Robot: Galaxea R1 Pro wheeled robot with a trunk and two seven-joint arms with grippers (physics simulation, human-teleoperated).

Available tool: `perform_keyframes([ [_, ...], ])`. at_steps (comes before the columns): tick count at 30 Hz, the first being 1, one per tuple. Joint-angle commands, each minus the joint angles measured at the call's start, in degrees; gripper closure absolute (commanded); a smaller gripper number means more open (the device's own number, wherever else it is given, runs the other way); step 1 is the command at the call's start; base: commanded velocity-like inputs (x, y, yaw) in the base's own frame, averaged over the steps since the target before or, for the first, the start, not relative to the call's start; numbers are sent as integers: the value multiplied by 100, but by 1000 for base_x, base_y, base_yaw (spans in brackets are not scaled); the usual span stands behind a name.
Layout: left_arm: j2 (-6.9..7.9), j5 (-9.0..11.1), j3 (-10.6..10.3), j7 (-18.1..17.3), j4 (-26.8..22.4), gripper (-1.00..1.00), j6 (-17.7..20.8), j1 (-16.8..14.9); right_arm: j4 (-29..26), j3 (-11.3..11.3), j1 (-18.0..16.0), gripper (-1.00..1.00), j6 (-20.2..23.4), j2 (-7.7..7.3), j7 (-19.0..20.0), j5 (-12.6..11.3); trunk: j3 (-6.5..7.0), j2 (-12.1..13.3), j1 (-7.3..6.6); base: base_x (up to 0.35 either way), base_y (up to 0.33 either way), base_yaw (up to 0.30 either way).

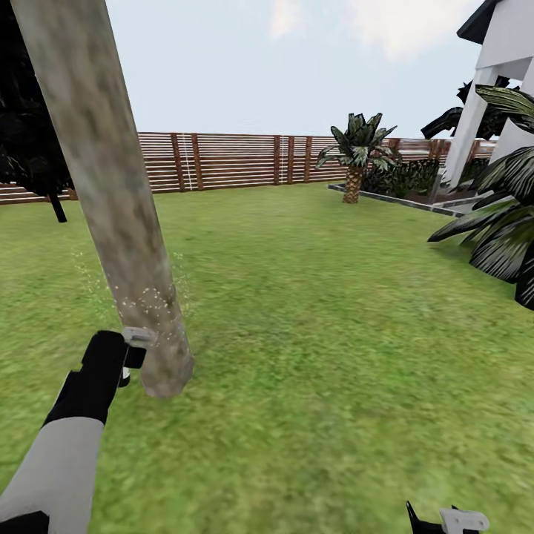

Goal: In the garden, pick up the pesticide atomizer on the floor and spray pesticide onto both trees until each tree trunk is fully covered.

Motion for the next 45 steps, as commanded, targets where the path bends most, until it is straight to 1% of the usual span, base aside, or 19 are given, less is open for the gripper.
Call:
perform_keyframes([
  [1, 27, -14, -3, -15, 25, 100, -2, 25, 0, 2, 0, -100, 2, 0, 0, -1, 0, 0, 0, 0, 0, 0],
  [6, 563, 24, 25, -38, 262, 100, -40, 79, 0, 6, -4, -100, 0, 0, 0, 0, 0, 0, 0, 0, 0, 0],
  [7, 611, 27, 68, -40, 363, 100, -61, 118, 0, 6, -3, -100, 1, 0, 0, 0, 0, 0, 0, 0, 0, 0],
  [10, 613, 58, 100, -41, 517, 100, -81, 148, 0, 6, -1, -100, 2, 0, 0, 1, 0, 0, 0, 0, 0, 0],
  [16, 495, 364, 70, -41, 881, 100, -113, 159, 0, 6, -2, -100, 2, 0, 0, 1, 0, 0, 0, -18, 0, 0],
  [20, 500, 390, 92, -40, 1068, 100, -411, 165, -1, 6, 0, -100, 2, 0, 0, -1, 0, 0, 0, -288, 25, 0],
  [25, 544, 382, 115, 2, 2110, 100, -1374, 168, -1, 6, -1, -100, 5, 8, 8, 1, 3, 0, 0, -334, 75, -22],
  [26, 553, 382, 117, 27, 2552, 100, -1843, 168, 0, 6, -1, -100, 7, 9, 9, 1, 8, 0, 0, -337, 79, -191],
  [29, 556, 387, 116, 14, 3224, 100, -2764, 190, 0, 6, -1, -100, 8, 9, 9, 1, 23, 0, 0, -337, 80, -216],
  [33, 557, 377, 72, -59, 3590, 100, -4298, 520, -2, 6, -2, -100, 8, 9, 9, 1, 41, 0, 0, -337, 80, -190],
  [34, 558, 358, 48, -153, 3647, 100, -4593, 567, -5, 14, -1, -100, 8, 13, 9, 4, 42, 0, 0, -337, 80, -56],
  [36, 667, 300, 28, -968, 3711, 100, -5207, 608, -65, 40, -7, -100, 15, -8, 30, 16, 43, 0, 0, -174, 29, -16],
  [38, 814, 285, 21, -1705, 3704, 100, -5578, 612, -366, 126, -2, -100, 26, -35, 56, 68, 43, 0, 0, -39, 7, -4],
  [39, 856, 272, 20, -2125, 3675, 100, -5730, 610, -609, 403, -3, -100, 36, -39, 72, 256, 43, 0, 0, -14, 2, -1],
  [41, 888, 147, 23, -2957, 3645, 100, -5863, 593, -846, 1201, -40, -100, 62, -40, 184, 738, 43, 0, 0, -5, 1, 0],
  [42, 889, -42, 25, -3342, 3638, 100, -5883, 578, -891, 1567, -125, -100, 101, -38, 297, 880, 43, 0, 0, -2, 0, 0],
  [43, 851, -540, -7, -3825, 3628, 100, -5890, 552, -917, 2013, -384, -100, 255, -17, 779, 986, 43, 0, 0, 0, 0, 0],
  [44, 823, -845, -42, -4016, 3625, 100, -5882, 536, -926, 2200, -555, -100, 413, -1, 1257, 1012, 43, 0, 0, 0, 0, 0],
  [45, 802, -1013, -58, -4100, 3624, 100, -5876, 527, -931, 2288, -664, -100, 539, 10, 1635, 1021, 43, 0, 0, 0, 0, 0],
])
